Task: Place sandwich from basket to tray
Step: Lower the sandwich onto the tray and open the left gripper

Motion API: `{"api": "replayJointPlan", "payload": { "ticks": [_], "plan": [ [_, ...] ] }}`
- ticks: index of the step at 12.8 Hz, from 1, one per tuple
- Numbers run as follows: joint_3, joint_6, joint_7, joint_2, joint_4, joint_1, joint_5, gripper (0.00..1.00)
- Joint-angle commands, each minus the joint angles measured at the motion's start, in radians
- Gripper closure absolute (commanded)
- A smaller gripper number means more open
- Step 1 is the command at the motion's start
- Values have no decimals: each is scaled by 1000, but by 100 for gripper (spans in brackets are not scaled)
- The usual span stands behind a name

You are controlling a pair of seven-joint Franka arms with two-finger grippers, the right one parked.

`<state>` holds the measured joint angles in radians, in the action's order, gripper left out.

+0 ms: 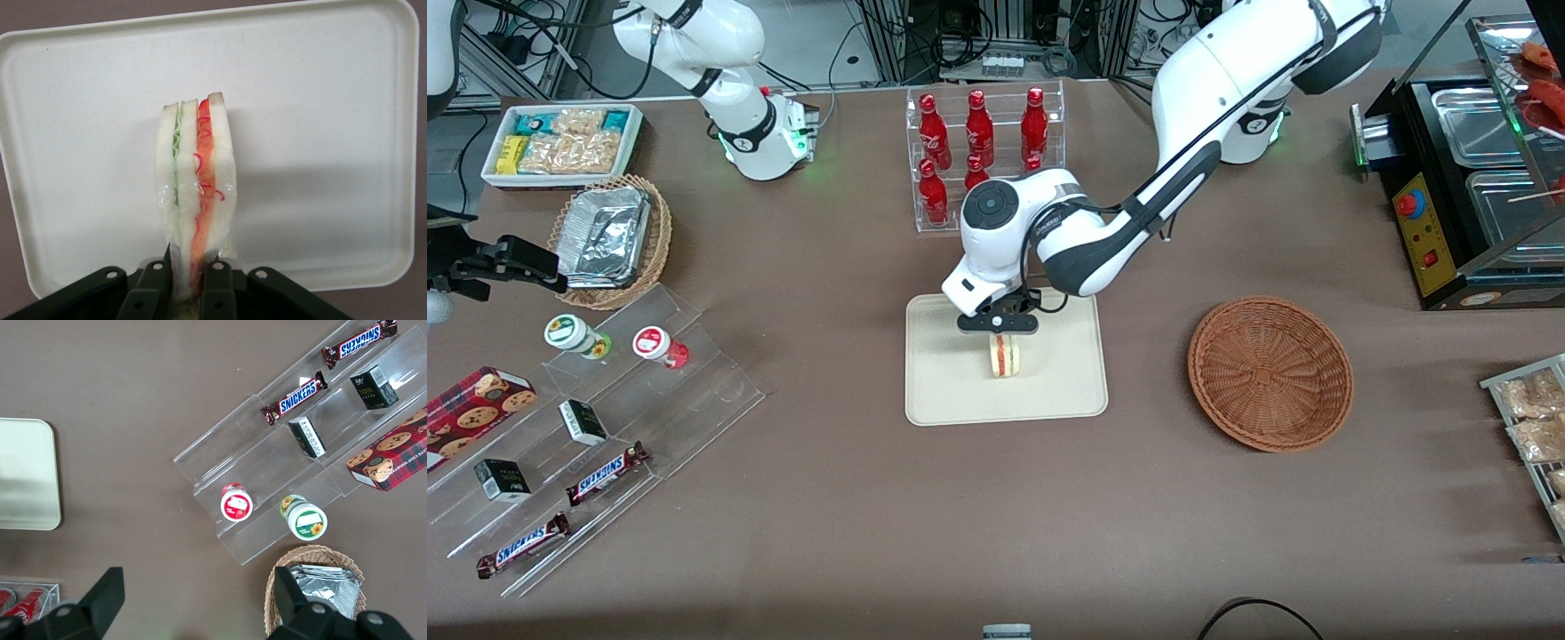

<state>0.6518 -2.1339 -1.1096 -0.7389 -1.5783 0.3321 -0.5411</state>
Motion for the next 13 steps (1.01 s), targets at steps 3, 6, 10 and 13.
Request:
{"api": "replayJointPlan", "payload": {
  "ticks": [3, 6, 10, 13],
  "plan": [
    [-1, -43, -59, -77, 55, 31, -75, 100],
    [-1, -49, -79, -94, 60, 31, -94, 100],
    [-1, -46, -73, -88, 61, 27, -92, 0],
    [0, -31, -81, -45, 58, 13, -74, 0]
  ]
}}
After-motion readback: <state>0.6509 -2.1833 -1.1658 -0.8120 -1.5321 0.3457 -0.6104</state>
